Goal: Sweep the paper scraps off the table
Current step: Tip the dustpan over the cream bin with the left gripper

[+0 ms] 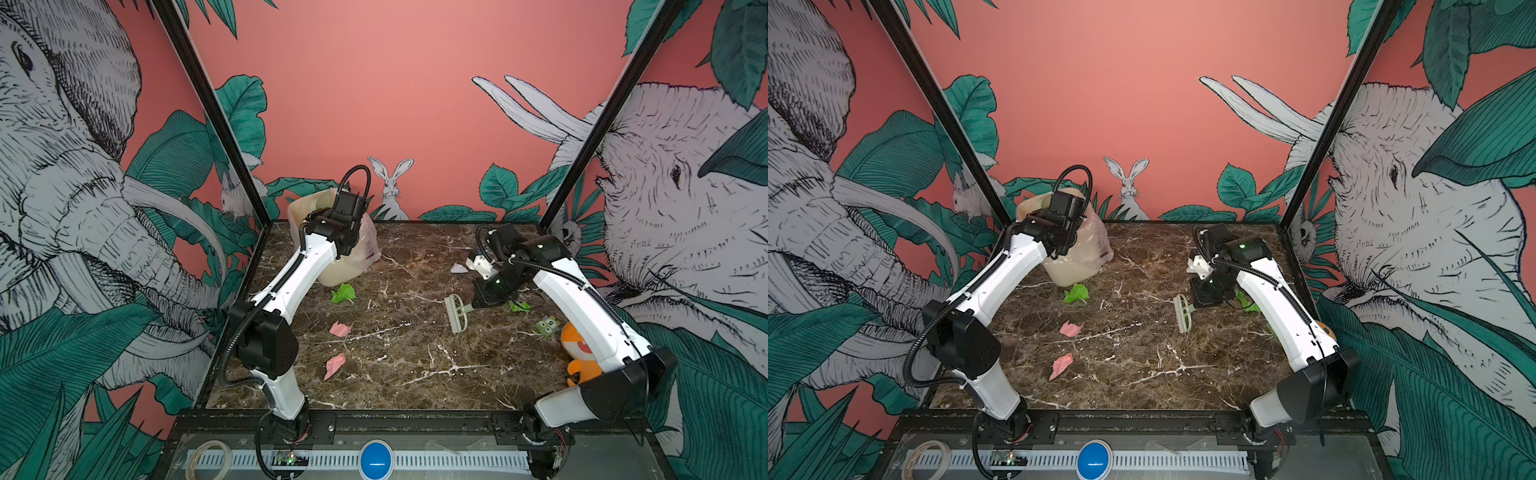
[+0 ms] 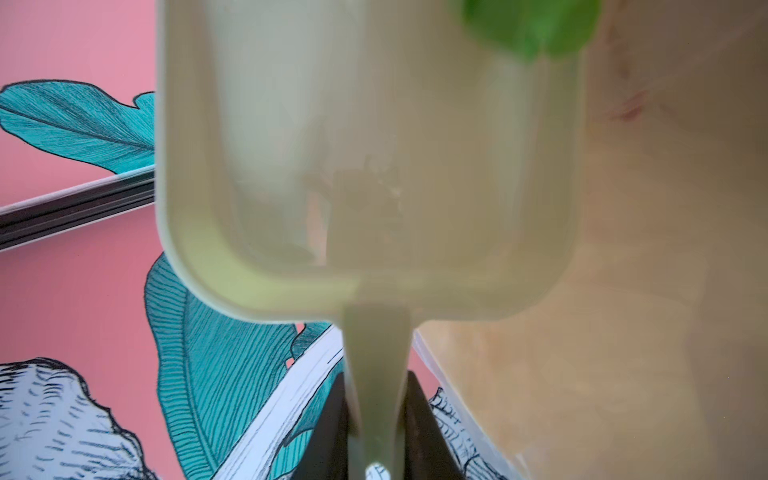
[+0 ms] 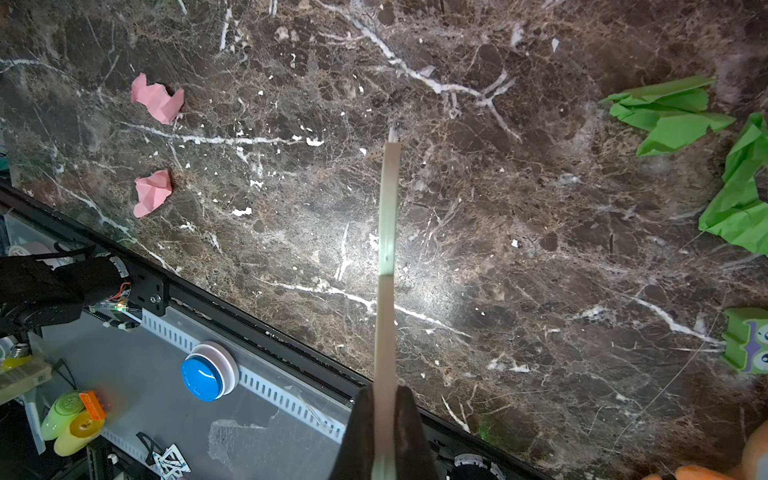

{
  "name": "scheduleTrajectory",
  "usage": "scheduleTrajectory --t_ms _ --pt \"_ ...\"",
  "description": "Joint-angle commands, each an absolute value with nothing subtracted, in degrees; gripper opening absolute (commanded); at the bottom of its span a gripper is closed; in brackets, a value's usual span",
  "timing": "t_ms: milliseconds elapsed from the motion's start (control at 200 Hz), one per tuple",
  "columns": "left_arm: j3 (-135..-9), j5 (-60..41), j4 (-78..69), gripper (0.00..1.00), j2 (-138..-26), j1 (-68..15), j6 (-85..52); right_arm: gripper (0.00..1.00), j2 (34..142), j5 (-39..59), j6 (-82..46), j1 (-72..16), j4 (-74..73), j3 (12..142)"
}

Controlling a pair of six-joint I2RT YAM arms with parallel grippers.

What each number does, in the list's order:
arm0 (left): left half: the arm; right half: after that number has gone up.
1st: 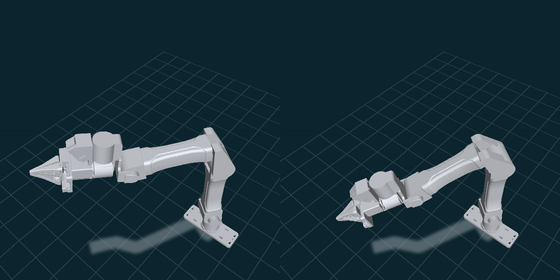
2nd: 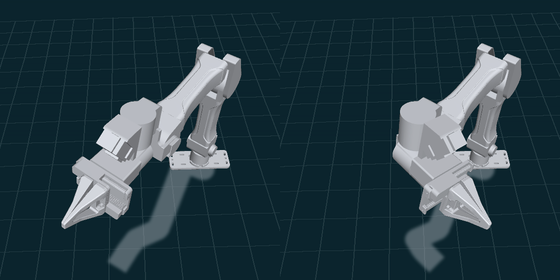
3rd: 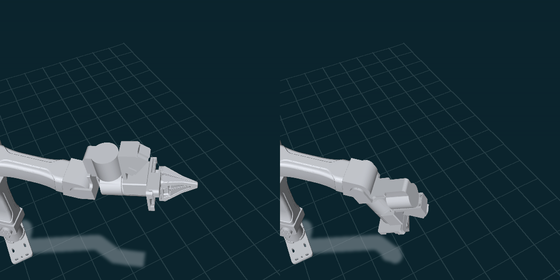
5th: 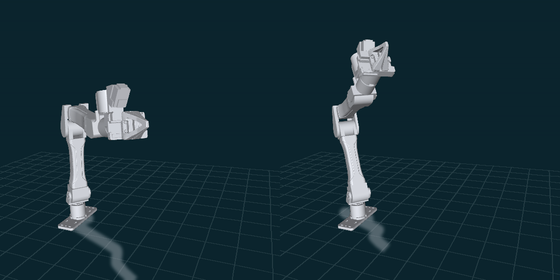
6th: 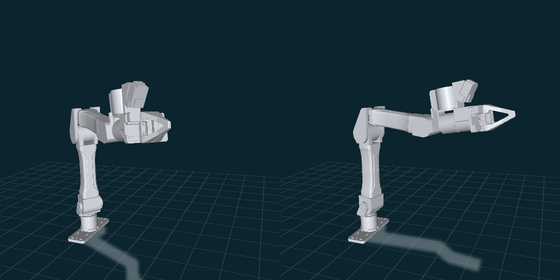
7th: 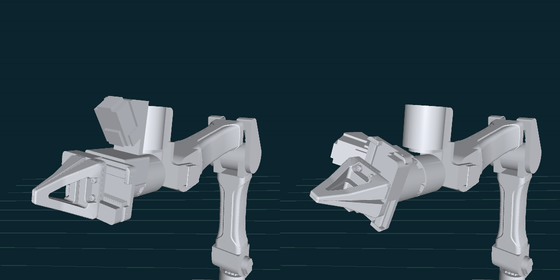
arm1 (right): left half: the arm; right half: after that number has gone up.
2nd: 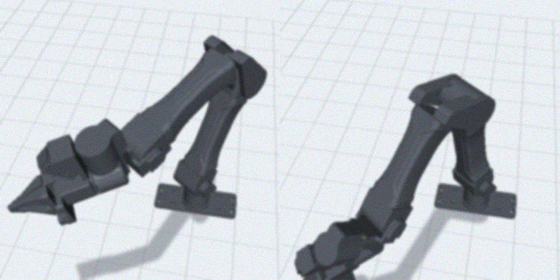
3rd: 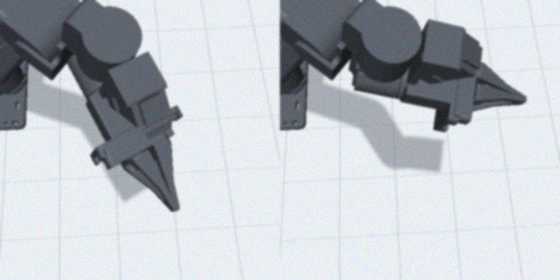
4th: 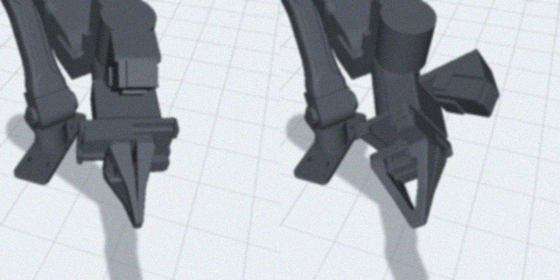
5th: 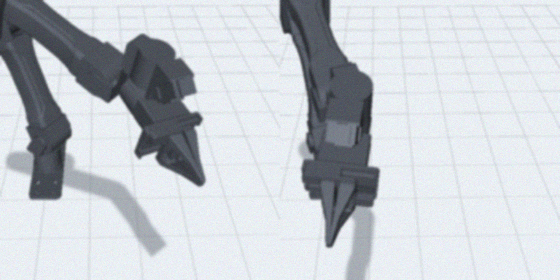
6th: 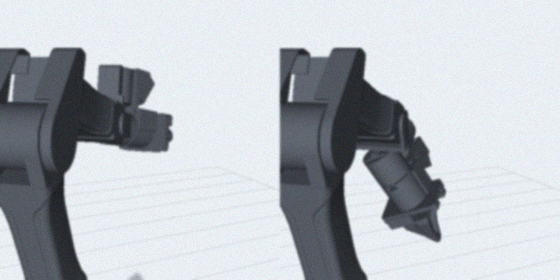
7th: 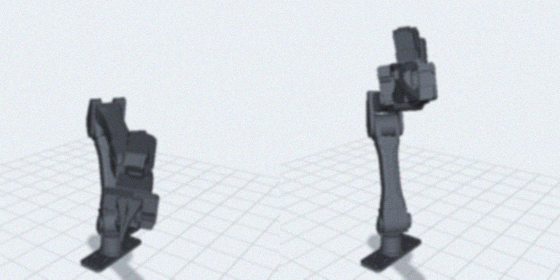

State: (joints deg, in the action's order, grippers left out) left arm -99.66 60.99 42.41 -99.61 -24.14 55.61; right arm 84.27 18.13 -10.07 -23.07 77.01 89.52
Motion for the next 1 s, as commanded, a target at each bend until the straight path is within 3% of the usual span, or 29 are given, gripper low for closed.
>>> scheduleTrajectory --t_ms 0,475,705,995 --pt "-97.9 64.9 33.7 0.13 -94.9 -24.8 63.6 0.0 83.9 19.4 -8.8 -22.8 77.3 88.7" --pt "-94.4 65.3 30.4 0.13 -92.1 -24.9 66.2 0.0 82.1 20.1 -8.7 -22.8 74.9 85.5" --pt "-97.4 62.0 34.6 0.13 -90.9 -24.9 57.0 0.0 80.6 19.9 -10.0 -22.8 73.9 84.2" --pt "-106.4 49.7 50.4 0.14 -89.5 -26.2 36.9 0.0 79.5 17.2 -10.5 -22.8 74.7 84.3"
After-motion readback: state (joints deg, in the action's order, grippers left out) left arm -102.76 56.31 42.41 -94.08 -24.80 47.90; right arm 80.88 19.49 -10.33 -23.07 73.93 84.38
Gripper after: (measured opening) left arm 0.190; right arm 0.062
